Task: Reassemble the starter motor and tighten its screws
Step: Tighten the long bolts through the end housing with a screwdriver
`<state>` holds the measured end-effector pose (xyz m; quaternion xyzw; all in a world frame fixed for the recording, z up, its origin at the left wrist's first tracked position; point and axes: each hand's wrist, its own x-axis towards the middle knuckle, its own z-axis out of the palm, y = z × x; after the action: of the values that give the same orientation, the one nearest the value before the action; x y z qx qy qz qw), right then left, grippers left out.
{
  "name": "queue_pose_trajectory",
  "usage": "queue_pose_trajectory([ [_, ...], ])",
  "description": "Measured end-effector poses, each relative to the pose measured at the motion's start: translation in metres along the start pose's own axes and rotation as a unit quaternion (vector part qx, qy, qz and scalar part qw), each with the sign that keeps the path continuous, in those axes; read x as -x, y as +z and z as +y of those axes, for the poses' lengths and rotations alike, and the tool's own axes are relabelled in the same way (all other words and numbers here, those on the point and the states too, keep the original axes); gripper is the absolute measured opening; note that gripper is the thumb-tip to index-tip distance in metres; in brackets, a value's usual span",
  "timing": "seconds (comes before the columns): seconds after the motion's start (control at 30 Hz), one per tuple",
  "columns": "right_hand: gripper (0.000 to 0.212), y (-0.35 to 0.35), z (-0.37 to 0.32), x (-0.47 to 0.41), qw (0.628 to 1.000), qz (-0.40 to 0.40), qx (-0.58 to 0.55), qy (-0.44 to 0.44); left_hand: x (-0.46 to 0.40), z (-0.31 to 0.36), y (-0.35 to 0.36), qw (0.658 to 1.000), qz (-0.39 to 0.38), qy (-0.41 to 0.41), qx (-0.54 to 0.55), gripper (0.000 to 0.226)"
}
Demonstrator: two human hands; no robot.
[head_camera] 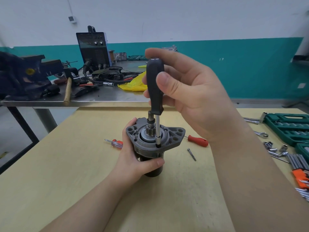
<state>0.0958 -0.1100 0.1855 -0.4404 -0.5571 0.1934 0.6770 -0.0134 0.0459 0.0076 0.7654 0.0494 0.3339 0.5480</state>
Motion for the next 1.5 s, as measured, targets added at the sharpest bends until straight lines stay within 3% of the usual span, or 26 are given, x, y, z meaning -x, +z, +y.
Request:
queue_pose_trajectory([
  [0.17,0.034,-0.005,0.002,0.000,1.000,-0.014,-0.008,0.015,0.000,0.001,-0.001,1.000,-0.006,0.007,-0.001,0.119],
  [0.5,0.017,0.004,-0.005,0.000,0.996,0.053,0.077,0.013,0.000,0.000,0.001,1.000,0.016,0.014,-0.012,0.116],
  [0.83,0.025,0.030,-0.013,0.002,0.940,0.200,0.276,-0.022,-0.002,-0.003,0.002,1.000,0.018,0.007,-0.004,0.117],
  [1.5,0.030,0.031,-0.019,0.004,0.895,0.252,0.368,-0.002,0.011,0.008,0.014,0.996,0.082,-0.030,0.003,0.125],
])
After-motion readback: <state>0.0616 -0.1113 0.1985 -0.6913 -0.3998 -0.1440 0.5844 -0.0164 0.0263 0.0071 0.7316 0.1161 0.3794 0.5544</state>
